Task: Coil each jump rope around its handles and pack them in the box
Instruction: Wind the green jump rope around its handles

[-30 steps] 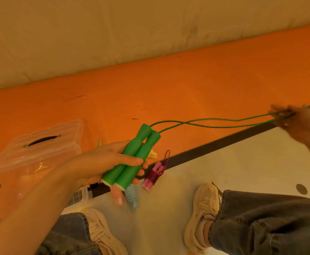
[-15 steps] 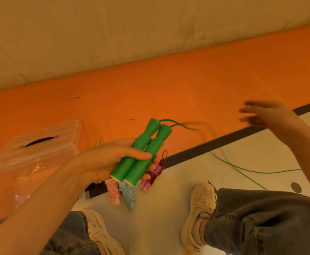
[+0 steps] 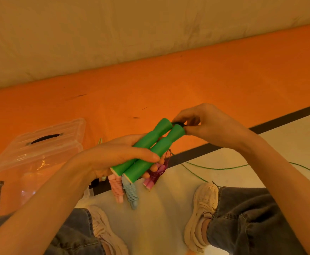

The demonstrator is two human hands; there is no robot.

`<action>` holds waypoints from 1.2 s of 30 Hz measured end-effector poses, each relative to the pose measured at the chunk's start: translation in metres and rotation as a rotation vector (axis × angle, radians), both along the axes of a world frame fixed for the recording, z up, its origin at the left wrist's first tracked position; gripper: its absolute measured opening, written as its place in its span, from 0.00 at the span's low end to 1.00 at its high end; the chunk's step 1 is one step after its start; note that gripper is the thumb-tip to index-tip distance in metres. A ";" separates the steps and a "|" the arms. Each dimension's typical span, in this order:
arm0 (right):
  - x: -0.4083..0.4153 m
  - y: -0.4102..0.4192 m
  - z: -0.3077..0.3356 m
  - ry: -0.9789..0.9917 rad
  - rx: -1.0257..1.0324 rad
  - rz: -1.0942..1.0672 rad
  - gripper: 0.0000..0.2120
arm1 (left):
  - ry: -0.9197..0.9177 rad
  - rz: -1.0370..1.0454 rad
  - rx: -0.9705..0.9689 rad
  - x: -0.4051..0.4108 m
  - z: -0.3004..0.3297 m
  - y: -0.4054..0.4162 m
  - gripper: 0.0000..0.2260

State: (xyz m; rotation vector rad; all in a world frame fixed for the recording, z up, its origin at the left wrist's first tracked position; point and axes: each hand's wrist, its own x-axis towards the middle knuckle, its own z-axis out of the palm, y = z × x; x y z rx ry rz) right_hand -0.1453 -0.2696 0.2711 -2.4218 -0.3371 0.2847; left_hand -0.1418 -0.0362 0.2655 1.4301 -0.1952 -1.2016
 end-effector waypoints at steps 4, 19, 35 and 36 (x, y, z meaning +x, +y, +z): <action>0.003 0.000 0.000 -0.042 -0.012 -0.083 0.10 | -0.725 -0.015 0.365 -0.002 -0.006 -0.003 0.30; 0.012 0.012 -0.001 -0.124 -0.080 -0.084 0.08 | -1.290 0.120 0.702 -0.013 -0.018 0.005 0.23; 0.024 0.013 -0.004 -0.271 -0.080 -0.117 0.14 | -1.164 0.232 0.617 -0.005 -0.010 0.012 0.21; 0.026 0.012 -0.004 -0.273 -0.077 -0.126 0.13 | -1.157 0.245 0.616 -0.005 -0.010 0.012 0.21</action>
